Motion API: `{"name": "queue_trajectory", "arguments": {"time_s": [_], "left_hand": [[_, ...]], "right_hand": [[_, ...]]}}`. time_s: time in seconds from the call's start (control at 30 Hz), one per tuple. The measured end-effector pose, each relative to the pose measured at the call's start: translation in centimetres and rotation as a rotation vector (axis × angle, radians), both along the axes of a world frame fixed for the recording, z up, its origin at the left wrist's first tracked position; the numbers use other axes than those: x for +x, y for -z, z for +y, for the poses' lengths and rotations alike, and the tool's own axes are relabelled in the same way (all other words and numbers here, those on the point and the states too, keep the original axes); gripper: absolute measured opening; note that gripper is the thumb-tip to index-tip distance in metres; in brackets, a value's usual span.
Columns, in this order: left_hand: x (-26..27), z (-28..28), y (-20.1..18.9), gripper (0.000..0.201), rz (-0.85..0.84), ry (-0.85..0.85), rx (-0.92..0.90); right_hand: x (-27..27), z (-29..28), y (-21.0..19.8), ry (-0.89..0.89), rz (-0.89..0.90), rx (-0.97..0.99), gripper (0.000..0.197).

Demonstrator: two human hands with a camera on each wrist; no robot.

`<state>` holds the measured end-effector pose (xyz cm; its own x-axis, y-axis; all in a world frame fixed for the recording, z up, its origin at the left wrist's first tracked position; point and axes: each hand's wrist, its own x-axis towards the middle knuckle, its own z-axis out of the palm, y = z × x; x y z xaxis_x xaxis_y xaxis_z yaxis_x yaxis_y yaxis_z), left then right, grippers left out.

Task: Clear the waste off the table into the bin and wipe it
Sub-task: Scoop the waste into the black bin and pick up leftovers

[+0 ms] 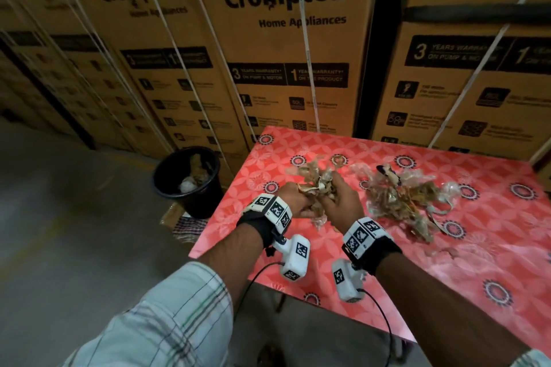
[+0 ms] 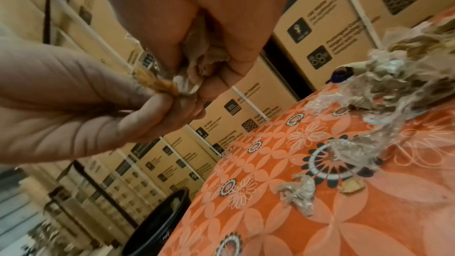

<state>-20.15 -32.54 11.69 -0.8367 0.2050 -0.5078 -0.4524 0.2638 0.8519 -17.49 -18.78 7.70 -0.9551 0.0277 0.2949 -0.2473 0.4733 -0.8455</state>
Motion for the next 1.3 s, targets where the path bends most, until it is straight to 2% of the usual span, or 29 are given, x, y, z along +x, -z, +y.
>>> {"name": "queue_trajectory", "arguments": {"time_s": [0.1, 0.17, 0.37, 0.47, 0.6, 0.73, 0.8, 0.93, 1.0, 1.03, 1.13, 1.23, 1.3], "left_hand": [[-0.8, -2.7, 0.2, 0.009, 0.022, 0.006, -0.038], [-1.8, -4.7, 0.4, 0.014, 0.033, 0.025, -0.049], [-6.2, -13.9, 1.2, 0.047, 0.085, -0.079, -0.046], [-8.7, -19.9, 1.3, 0.043, 0.105, -0.101, -0.046], [-13.0, -27.9, 2.4, 0.051, 0.078, -0.086, -0.058], [-16.8, -34.5, 3.2, 0.037, 0.031, -0.058, -0.132], [-18.5, -37.2, 4.2, 0.030, 0.003, -0.031, -0.135], [-21.5, -41.2, 8.3, 0.039, -0.049, -0.036, -0.208], [-22.9, -42.5, 10.1, 0.028, -0.111, -0.062, -0.220], [-23.4, -42.9, 10.9, 0.029, -0.126, -0.052, -0.239], [-24.7, -43.8, 12.9, 0.042, -0.131, -0.024, -0.308], [-26.3, -44.2, 17.3, 0.036, -0.173, -0.011, -0.409], [-26.5, -44.4, 18.1, 0.047, -0.186, 0.012, -0.470]], "right_hand": [[-0.5, -2.4, 0.3, -0.080, -0.019, 0.055, 0.041], [-1.5, -4.3, 0.3, -0.107, -0.014, 0.072, 0.045], [-7.4, -13.6, 1.0, -0.186, -0.045, 0.091, 0.042], [-11.1, -20.0, 2.1, -0.197, -0.052, 0.114, 0.044], [-15.8, -28.0, 3.2, -0.246, -0.095, 0.102, 0.052], [-19.2, -34.2, 4.1, -0.249, -0.200, 0.073, 0.054], [-20.9, -36.6, 4.8, -0.271, -0.263, 0.057, 0.052], [-23.5, -40.2, 6.6, -0.374, -0.423, 0.048, 0.052], [-24.5, -41.4, 7.6, -0.444, -0.505, 0.066, 0.054], [-24.8, -41.8, 8.0, -0.453, -0.526, 0.091, 0.054], [-26.0, -42.4, 9.5, -0.410, -0.542, 0.178, 0.050], [-27.3, -43.2, 11.0, -0.359, -0.589, 0.241, 0.052], [-27.9, -43.7, 11.8, -0.341, -0.651, 0.294, 0.057]]}}
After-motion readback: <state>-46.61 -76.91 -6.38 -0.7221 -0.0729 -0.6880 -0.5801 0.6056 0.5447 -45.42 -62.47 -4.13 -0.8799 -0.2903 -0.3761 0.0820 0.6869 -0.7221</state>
